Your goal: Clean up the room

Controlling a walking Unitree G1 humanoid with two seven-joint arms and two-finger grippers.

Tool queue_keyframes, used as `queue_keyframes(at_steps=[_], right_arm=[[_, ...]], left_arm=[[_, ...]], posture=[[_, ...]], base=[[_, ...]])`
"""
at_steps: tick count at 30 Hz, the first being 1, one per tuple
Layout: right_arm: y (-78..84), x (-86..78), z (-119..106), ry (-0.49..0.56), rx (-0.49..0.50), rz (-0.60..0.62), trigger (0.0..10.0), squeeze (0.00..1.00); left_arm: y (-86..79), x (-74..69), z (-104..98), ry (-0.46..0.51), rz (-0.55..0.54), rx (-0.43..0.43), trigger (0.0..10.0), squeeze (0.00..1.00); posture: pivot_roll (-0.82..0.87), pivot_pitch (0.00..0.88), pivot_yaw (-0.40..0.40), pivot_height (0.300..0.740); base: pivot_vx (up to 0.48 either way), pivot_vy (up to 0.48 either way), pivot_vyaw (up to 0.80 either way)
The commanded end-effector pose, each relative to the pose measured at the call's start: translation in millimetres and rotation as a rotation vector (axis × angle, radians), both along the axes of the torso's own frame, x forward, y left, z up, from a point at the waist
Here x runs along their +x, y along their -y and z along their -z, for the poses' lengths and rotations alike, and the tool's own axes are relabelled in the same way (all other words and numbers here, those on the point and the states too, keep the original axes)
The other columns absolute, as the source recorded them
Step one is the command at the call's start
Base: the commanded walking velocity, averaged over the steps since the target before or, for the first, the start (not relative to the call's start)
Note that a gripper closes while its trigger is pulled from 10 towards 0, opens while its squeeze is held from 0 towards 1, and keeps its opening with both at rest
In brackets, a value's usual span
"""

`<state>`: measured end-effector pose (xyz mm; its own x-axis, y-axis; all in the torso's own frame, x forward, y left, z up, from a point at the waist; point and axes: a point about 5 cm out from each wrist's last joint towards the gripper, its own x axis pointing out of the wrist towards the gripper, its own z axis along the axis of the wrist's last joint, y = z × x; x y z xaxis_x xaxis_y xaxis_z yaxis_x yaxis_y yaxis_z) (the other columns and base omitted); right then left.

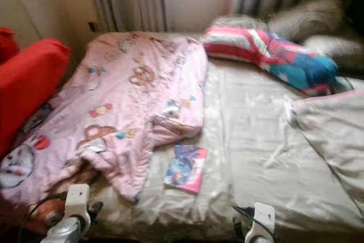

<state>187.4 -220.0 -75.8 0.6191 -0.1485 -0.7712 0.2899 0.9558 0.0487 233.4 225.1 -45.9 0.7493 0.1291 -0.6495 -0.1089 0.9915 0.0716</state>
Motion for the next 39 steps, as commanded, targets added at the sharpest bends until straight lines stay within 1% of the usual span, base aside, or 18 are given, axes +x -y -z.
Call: queue_keyframes(at_steps=[1, 6, 8, 18, 24, 29, 36, 39], right_arm=[[6.9, -13.2, 5.0, -0.040, -0.011, 0.024, 10.0, 0.00], [6.8, -12.8, 4.9, -0.040, -0.010, 0.025, 10.0, 0.00], [7.4, -11.9, 4.2, -0.033, -0.015, 0.025, 10.0, 0.00], [6.2, -10.9, 3.8, -0.021, -0.003, 0.032, 10.0, 0.00], [6.2, -10.0, 3.4, -0.024, -0.022, 0.006, 10.0, 0.00], [6.4, -10.1, 3.4, -0.022, -0.021, 0.014, 10.0, 0.00], [4.7, -11.8, 4.6, -0.024, -0.011, 0.040, 10.0, 0.00], [6.1, -17.9, 7.0, -0.037, -0.014, 0.040, 10.0, 0.00]], left_arm=[[10.7, 1.3, 1.7, -0.002, 0.023, -0.018, 10.0, 0.00], [11.0, 2.5, 0.9, 0.004, 0.022, -0.018, 10.0, 0.00], [11.5, 4.6, -0.6, 0.014, 0.019, -0.020, 10.0, 0.00], [11.1, 5.7, -1.5, 0.017, 0.016, -0.020, 10.0, 0.00], [10.6, 5.4, -1.3, 0.016, 0.014, -0.019, 10.0, 0.00], [10.0, 4.1, -0.5, 0.011, 0.009, -0.020, 10.0, 0.00], [6.4, 1.9, 0.3, 0.004, 0.008, -0.018, 10.0, 0.00], [7.0, -2.9, 3.3, -0.002, 0.007, -0.022, 10.0, 0.00]], posture=[[0.12, 0.034, 0.019, 0.740], [0.12, 0.036, 0.018, 0.740], [0.12, 0.044, 0.016, 0.740], [0.13, 0.050, 0.017, 0.740], [0.13, 0.051, 0.020, 0.740], [0.13, 0.050, 0.018, 0.740], [0.13, 0.053, 0.026, 0.740], [0.13, 0.068, 0.016, 0.740]], base=[[0.000, -0.480, -0.79], [0.000, -0.480, -0.79], [0.000, -0.480, 0.00], [0.000, -0.480, 0.00], [0.000, -0.480, 0.00], [0.000, -0.480, 0.78], [0.000, -0.480, 0.00], [0.000, -0.480, 0.00]])
